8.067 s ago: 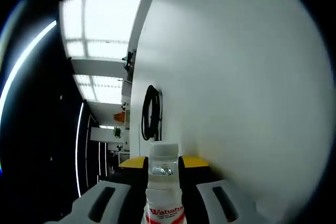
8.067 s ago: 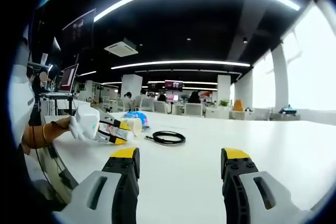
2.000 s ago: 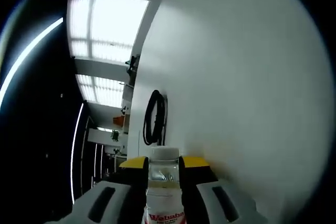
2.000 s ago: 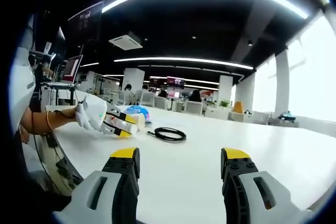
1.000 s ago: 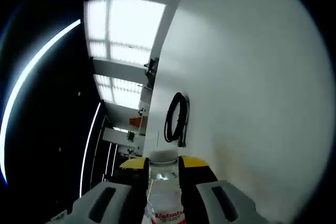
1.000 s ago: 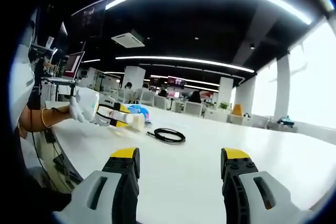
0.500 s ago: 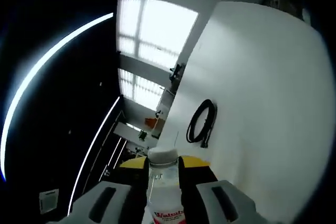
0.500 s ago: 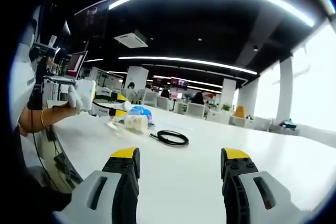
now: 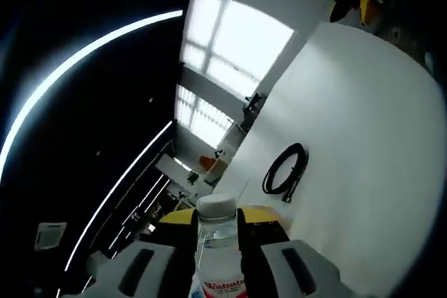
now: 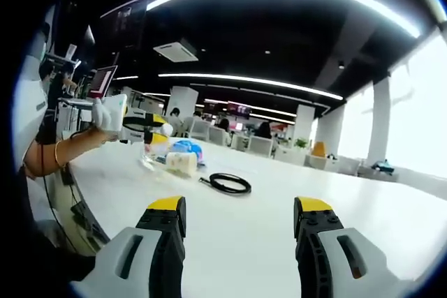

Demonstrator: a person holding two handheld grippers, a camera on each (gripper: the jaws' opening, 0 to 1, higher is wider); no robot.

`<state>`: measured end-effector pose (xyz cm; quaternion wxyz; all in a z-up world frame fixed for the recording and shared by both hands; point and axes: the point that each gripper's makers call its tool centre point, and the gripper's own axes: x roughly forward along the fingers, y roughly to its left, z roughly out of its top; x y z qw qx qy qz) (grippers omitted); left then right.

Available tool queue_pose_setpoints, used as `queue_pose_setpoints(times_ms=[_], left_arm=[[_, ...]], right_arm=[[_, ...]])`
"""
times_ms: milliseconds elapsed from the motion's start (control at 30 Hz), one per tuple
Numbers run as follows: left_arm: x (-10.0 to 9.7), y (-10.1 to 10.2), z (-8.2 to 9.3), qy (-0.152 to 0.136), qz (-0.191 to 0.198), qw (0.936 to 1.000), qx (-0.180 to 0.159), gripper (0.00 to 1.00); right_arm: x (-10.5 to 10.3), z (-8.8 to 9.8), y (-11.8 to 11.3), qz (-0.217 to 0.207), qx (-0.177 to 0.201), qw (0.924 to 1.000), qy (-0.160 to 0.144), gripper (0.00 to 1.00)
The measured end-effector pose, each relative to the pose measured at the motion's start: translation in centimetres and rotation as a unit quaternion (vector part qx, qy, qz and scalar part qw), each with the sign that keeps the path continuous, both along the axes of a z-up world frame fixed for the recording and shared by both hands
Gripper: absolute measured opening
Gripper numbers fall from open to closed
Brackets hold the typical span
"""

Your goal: Arrange the tabletop items into an orderly group along one side of the table until the central work area is clear of visible clutter.

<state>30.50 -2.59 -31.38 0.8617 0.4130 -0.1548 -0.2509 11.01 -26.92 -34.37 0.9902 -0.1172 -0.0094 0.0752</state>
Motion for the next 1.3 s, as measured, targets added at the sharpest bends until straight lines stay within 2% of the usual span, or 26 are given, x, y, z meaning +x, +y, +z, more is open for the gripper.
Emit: queue_pose_setpoints(times_ms=[367, 900, 1000, 1200, 1300], left_arm=[[0.9, 1.7, 1.2, 0.018, 0.007, 0.9985, -0.052, 0.21], [1.5, 2.5, 1.8, 0.04, 0.004, 0.996, -0.08, 0.21], [1.8, 3.3, 2.2, 0.055, 0.005, 0.9921, -0.112, 0.21], [2.4, 4.5, 2.6, 0.072, 0.01, 0.9869, -0.144, 0.21], [2.7, 5.5, 2.9, 0.082, 0.016, 0.9814, -0.173, 0.21]], right_arm=[[0.3, 0.0, 0.3, 0.004, 0.003, 1.0, -0.002, 0.6], [0.4, -0.2, 0.0, 0.002, 0.015, 0.9998, -0.008, 0.6], [0.5, -0.3, -0.1, 0.002, 0.019, 0.9998, -0.007, 0.6], [0.7, -0.6, 0.2, 0.008, 0.019, 0.9998, -0.002, 0.6], [0.7, -0.6, 0.2, 0.008, 0.02, 0.9998, -0.003, 0.6]])
